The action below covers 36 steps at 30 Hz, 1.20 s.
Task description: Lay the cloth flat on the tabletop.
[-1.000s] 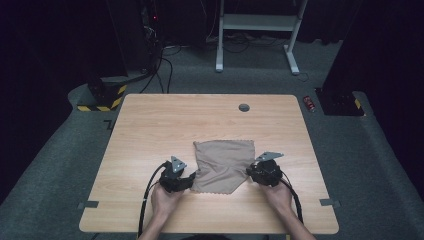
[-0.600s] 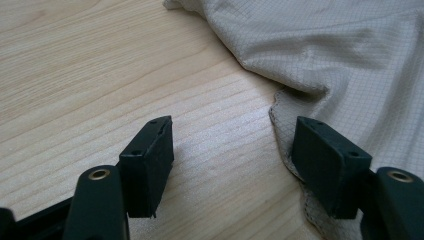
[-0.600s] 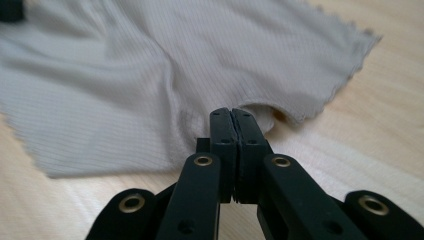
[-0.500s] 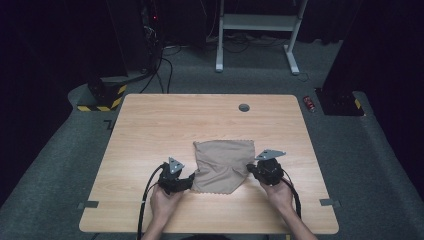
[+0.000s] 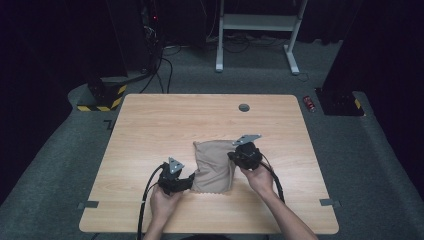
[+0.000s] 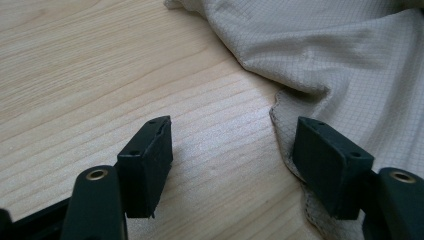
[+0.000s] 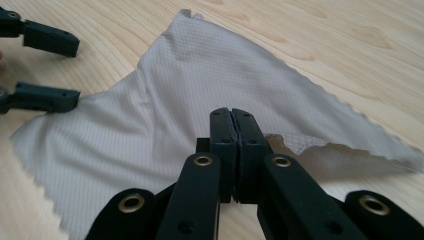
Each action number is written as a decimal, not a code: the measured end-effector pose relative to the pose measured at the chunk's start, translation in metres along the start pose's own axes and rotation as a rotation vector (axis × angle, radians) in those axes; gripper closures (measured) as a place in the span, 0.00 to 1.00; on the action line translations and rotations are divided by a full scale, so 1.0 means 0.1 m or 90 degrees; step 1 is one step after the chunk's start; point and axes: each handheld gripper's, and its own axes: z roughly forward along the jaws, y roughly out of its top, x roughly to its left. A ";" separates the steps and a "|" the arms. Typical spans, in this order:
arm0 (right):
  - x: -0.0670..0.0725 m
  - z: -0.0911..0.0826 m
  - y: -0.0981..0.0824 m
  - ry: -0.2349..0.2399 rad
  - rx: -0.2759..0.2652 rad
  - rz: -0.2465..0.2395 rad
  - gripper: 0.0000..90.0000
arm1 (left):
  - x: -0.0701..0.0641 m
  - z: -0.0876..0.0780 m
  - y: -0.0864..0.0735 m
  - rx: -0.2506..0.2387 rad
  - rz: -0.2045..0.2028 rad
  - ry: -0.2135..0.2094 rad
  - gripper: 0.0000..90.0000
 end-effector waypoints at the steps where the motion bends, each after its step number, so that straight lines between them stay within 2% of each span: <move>1: 0.02 0.05 0.03 0.000 0.005 -0.003 0.98 | 0.00 0.00 0.00 0.000 0.001 0.000 0.36; 5: 0.09 0.32 0.13 0.005 0.038 -0.016 0.96 | 0.00 0.00 0.00 0.000 0.001 -0.001 0.36; 8: 0.09 0.45 0.14 0.006 0.041 -0.004 0.86 | 0.00 0.00 0.00 0.000 0.001 -0.001 0.36; 11: 0.08 0.39 0.13 0.005 0.028 0.006 0.82 | 0.00 0.00 0.00 0.000 0.002 -0.001 0.36; 15: 0.04 0.11 0.08 0.001 -0.017 0.012 0.83 | 0.00 0.00 0.00 0.000 0.002 -0.002 0.36; 19: 0.03 -0.03 -0.08 0.002 -0.005 -0.002 0.84 | 0.00 0.00 0.00 0.000 0.002 -0.002 0.36; 22: 0.00 -0.01 -0.25 -0.001 0.014 0.012 0.83 | 0.00 0.00 0.00 0.000 0.002 -0.002 0.36; 24: -0.03 0.04 -0.32 0.006 0.022 0.038 0.82 | 0.00 0.00 0.00 0.000 0.002 -0.002 0.36; 31: -0.04 0.18 -0.37 -0.004 0.034 0.052 0.79 | 0.00 0.00 0.00 0.000 0.002 -0.002 0.36; 33: -0.05 0.24 -0.40 -0.001 0.043 0.054 0.82 | 0.00 0.00 0.00 0.000 0.002 -0.002 0.36; 36: -0.03 0.23 -0.40 0.001 0.042 0.052 0.93 | 0.00 0.00 0.00 0.000 0.002 -0.002 0.36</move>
